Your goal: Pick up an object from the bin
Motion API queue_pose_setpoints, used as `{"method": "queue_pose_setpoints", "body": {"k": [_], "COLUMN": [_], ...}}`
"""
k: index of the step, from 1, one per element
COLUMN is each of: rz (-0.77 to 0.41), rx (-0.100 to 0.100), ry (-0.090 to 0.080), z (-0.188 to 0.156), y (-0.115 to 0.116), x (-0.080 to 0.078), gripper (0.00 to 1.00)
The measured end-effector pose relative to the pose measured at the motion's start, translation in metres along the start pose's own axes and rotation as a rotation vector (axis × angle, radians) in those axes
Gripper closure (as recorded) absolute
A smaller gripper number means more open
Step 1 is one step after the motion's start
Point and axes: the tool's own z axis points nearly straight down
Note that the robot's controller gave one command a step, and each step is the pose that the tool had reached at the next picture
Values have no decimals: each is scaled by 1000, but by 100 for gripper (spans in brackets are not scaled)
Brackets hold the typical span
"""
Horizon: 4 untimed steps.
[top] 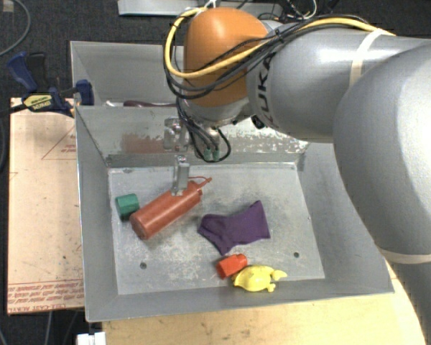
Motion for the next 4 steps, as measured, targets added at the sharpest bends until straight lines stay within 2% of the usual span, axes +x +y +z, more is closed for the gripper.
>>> {"method": "queue_pose_setpoints", "body": {"k": [1, 2, 3, 4], "rz": [2, -31, -145, -144], "rx": [-1, -2, -2, -2], "ry": [-7, -13, -7, -7], "z": [-5, 33, 102, 102], "y": [-1, 1, 37, 37], "x": [-1, 39, 61, 61], "gripper": [0, 0, 100, 100]}}
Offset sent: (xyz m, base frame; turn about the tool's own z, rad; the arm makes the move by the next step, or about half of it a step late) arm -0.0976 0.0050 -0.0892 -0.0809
